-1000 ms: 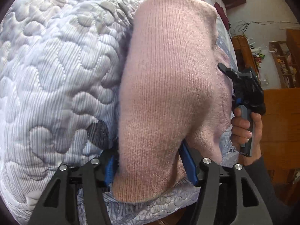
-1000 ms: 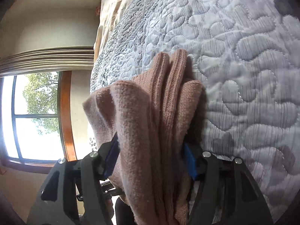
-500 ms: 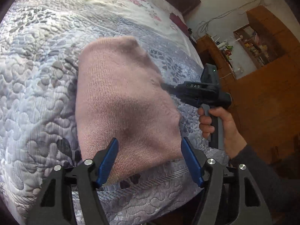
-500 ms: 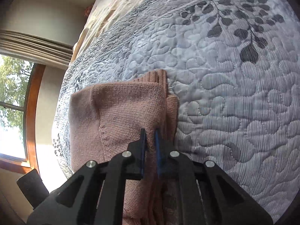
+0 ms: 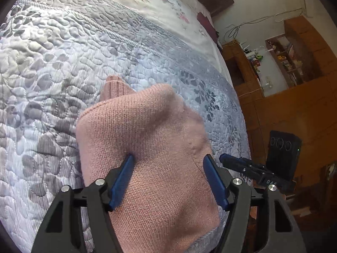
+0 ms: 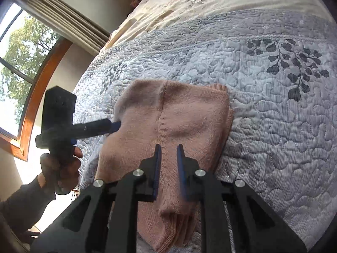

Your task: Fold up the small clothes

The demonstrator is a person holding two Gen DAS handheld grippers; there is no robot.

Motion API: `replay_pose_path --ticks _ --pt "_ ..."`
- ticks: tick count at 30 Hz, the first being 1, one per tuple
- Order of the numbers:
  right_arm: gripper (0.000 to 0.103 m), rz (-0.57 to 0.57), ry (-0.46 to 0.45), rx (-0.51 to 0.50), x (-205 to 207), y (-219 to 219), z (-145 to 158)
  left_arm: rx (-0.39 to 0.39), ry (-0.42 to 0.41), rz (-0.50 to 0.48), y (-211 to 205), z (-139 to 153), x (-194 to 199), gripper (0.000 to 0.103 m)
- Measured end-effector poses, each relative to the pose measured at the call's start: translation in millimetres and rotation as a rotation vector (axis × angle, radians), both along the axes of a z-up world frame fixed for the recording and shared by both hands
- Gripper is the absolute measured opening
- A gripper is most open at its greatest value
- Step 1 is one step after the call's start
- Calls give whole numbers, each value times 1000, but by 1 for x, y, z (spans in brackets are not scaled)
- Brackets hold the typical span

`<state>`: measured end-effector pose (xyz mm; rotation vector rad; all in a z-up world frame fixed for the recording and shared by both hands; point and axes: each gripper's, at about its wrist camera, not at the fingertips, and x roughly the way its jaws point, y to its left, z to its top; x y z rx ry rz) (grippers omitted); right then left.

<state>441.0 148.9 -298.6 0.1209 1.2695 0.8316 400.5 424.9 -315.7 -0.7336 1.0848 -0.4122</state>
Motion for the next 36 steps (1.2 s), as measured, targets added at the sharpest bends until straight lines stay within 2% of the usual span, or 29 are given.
replay_pose_path --ticks 2,3,5,7,8,9,11,13,14,15,17,19,21,24,29,31,33,35,36 --pt "0 2 25 -82 3 -3 -25 25 6 6 -1 3 -3 64" --pt "0 -24 30 -88 5 -13 -30 37 13 5 -1 9 -5 56" --pt "0 -68 31 -81 3 -28 -20 41 -33 7 3 34 -25 54" --pt "0 -27 14 -40 -13 -29 1 57 -89 -17 0 53 -46 54" --pt "0 4 9 -25 -24 -25 9 62 -90 -27 -3 55 -54 54" --pt "0 45 6 -25 -35 -18 12 67 -75 -41 -7 50 -59 54" --pt "0 107 11 -54 -50 -3 3 126 -6 -44 -15 29 -62 52" --pt "0 112 -19 -173 -52 2 -17 139 14 -25 -17 13 -62 53" --pt "0 91 -18 -189 -50 -5 -26 125 15 -17 -17 11 -63 52" --pt "0 53 21 -167 -46 -14 -31 122 13 -16 -19 12 -64 52" --pt "0 8 55 -139 -46 -23 -28 168 7 -24 -26 22 -68 53" --pt "0 -9 62 -123 -52 -27 -19 146 -33 -32 -26 38 -79 53" --pt "0 -13 45 -98 -66 -30 -3 136 -74 -25 -22 50 -101 54" --pt "0 31 41 -66 -89 -22 5 137 -72 -22 -19 48 -131 54" --pt "0 28 71 -192 -97 -15 -38 210 87 -36 -26 -4 -138 54" --pt "0 10 64 -173 -101 -19 -29 211 90 -23 -27 -2 -142 53" --pt "2 14 21 -149 -110 -22 -6 185 29 -18 -28 16 -153 54" --pt "2 18 -12 -139 -119 -23 7 232 -3 1 -31 26 -163 61" --pt "2 25 -20 -156 -123 -20 5 279 21 13 -35 22 -164 66"
